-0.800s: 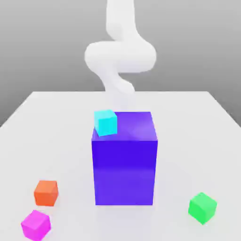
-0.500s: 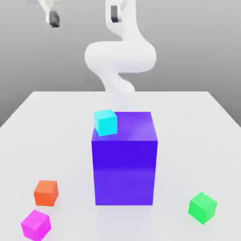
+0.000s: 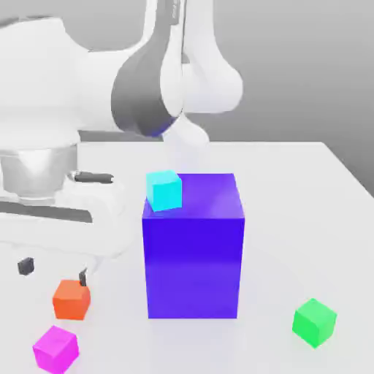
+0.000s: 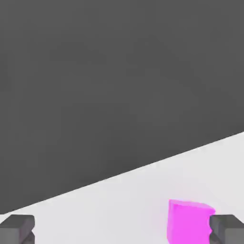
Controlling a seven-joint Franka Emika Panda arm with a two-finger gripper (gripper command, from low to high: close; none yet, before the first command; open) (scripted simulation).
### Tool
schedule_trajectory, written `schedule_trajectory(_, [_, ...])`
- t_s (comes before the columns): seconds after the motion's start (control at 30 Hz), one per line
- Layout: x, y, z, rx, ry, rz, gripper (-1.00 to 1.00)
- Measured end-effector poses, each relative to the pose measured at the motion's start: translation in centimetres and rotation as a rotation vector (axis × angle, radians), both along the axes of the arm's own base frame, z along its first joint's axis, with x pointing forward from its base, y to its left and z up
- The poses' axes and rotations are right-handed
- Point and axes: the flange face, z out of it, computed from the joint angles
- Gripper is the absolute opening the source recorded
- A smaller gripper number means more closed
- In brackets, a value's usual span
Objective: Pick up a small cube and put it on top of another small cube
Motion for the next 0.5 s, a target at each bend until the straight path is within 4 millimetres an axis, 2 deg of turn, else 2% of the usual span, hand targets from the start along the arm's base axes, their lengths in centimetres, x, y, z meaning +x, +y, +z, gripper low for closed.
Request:
schedule_trajectory(0.13, [-2.1, -2.5, -6.9, -0.007, 0.103, -0.053, 0.00])
schedule_trajectory(0.27, [-2.5, -3.1, -12.6, -0.010, 0.125, -0.063, 0.00])
schedule_trajectory(0.3, [-2.6, -3.1, -14.0, -0.010, 0.127, -0.064, -1.00])
schedule_trajectory(0.47, [-2.6, -3.1, -14.0, -0.010, 0.127, -0.064, -1.00])
schedule_trajectory(0.5, [-2.7, -3.1, -14.7, -0.010, 0.127, -0.064, -1.00])
